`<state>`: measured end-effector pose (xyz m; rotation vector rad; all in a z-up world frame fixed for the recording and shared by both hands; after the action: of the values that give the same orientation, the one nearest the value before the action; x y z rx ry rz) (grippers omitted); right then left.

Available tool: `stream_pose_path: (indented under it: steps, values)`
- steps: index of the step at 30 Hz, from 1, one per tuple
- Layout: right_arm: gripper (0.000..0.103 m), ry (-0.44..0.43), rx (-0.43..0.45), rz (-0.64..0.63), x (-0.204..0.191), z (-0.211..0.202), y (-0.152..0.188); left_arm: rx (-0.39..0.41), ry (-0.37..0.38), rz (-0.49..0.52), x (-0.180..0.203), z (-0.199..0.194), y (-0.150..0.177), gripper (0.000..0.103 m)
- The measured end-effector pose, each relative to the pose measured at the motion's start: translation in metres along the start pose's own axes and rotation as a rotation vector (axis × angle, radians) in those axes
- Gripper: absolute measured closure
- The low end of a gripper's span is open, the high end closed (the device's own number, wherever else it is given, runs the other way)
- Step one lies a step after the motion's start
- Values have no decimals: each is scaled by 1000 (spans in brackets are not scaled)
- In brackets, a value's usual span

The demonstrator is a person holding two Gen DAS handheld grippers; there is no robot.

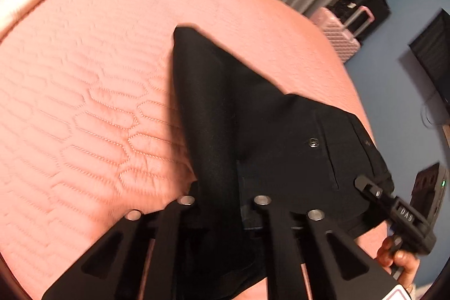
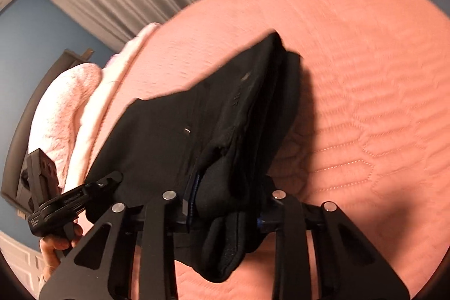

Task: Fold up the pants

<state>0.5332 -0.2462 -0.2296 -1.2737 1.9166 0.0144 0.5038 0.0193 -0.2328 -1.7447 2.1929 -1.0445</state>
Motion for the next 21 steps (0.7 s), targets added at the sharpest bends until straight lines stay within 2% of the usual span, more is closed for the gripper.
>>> stream_pose_path:
  steps: [3,5,7,10,11,12,13,14,15,16,18,21]
  values:
    - [76,-1,0,-71,-14,-42,19,-4,3,68,24,-37,18,96]
    - [76,-4,-10,-85,-10,-74,43,-22,13,103,40,-63,46,96]
    - [76,3,-26,-87,2,-103,74,-37,30,111,56,-88,86,96]
    - [75,32,-77,-57,35,-134,142,-66,25,105,71,-108,156,95]
    - [72,58,-108,-37,56,-132,172,-101,11,91,72,-103,181,92]
    - [61,95,-167,31,86,-122,202,-132,-6,91,70,-97,198,89]
    - [59,124,-190,75,108,-116,216,-145,-53,81,62,-88,216,72]
    - [60,22,-118,113,116,-127,219,-94,-65,45,55,-89,226,63]
    - [56,21,-105,157,120,-137,216,-76,-59,14,52,-95,229,62]
    - [50,65,-98,184,123,-148,213,-83,-62,-17,49,-104,231,61]
    - [48,104,-34,170,121,-172,206,-65,-159,-35,36,-134,229,61]
    - [52,157,27,7,102,-200,201,7,-353,73,27,-181,218,63]
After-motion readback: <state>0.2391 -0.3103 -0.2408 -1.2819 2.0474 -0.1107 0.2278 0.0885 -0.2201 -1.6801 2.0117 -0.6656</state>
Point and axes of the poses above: each gripper's, at about its wrist camera, not at the fingertips, and z roughly the way its jaws point, x to its right, y to its underside, the point moved 9 cm from there along z, roughly the way its jaws point, and after that the axes turned 14 degrees about z, right-handed, at the moved point
